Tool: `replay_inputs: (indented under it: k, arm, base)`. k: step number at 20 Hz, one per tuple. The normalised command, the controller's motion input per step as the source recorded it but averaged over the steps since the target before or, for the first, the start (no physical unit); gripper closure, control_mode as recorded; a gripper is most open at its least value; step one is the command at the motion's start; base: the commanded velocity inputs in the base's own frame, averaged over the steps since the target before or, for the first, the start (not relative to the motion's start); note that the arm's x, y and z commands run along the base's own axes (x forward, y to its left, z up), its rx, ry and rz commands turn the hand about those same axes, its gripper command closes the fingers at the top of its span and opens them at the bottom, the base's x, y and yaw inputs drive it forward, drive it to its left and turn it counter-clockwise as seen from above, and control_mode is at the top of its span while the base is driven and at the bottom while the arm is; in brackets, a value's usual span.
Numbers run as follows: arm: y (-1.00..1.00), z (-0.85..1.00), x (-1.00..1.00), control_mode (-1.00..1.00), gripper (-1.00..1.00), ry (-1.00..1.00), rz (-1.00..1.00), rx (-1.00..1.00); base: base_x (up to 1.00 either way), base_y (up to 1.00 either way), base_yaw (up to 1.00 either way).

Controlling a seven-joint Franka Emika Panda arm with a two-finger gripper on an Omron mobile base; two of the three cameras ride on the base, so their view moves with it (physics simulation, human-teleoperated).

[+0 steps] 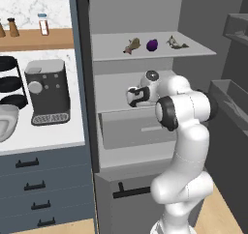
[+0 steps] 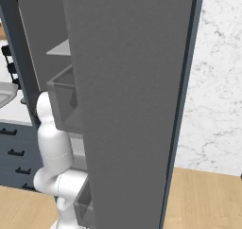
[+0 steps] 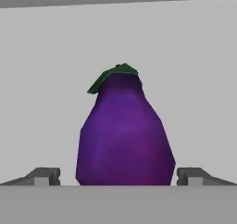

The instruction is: Place one eggplant and one fish in each tupperware on the nearby counter, to pack two identical lunches.

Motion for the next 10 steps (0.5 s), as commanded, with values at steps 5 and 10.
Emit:
replay_inputs:
  k: [5, 10]
  arm:
    - [-0.02, -0.09, 0.39, -1.0, -1.0, 0.0, -0.04, 0.0]
    - [-0.01, -0.05, 0.44, -1.0, -1.0, 0.0, -0.04, 0.0]
  base:
    - [0.0, 0.0, 0.0]
    - [0.0, 0.0, 0.0]
